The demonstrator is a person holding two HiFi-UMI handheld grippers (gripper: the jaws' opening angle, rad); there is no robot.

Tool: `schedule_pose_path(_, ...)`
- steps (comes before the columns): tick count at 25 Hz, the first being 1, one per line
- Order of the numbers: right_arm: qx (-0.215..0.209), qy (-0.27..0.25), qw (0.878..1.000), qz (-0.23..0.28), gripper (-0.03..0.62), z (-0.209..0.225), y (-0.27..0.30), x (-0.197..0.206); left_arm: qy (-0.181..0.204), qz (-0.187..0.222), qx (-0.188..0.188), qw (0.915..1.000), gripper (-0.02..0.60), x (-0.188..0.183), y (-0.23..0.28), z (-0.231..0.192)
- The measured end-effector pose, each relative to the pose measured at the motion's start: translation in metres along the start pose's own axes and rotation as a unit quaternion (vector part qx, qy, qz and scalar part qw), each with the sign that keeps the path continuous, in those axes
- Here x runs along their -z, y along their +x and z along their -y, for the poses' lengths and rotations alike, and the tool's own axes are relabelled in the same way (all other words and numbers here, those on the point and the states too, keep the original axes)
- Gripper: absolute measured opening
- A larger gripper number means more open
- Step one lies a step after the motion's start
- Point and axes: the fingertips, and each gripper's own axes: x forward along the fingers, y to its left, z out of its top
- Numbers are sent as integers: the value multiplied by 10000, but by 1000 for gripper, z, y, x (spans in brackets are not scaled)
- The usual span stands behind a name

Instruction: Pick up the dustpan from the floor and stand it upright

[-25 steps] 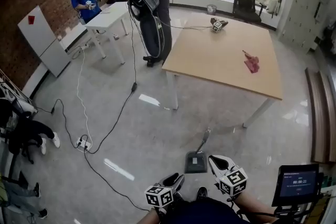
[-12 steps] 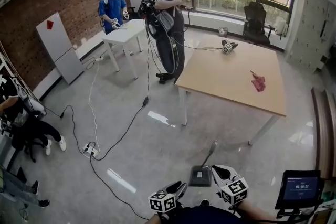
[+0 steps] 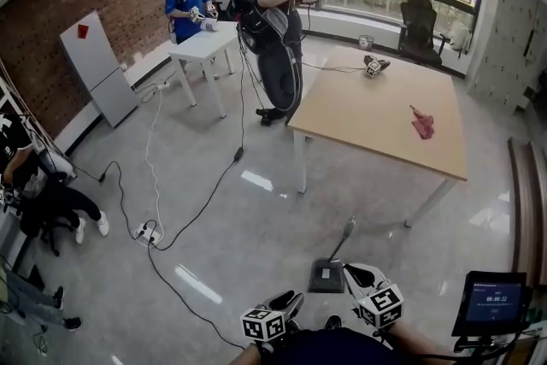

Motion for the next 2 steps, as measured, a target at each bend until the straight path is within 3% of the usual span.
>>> schedule_pose_path(2,4,-18,10000,32,11,2,2,1,42,31,0,10000,127,-2,3,-2)
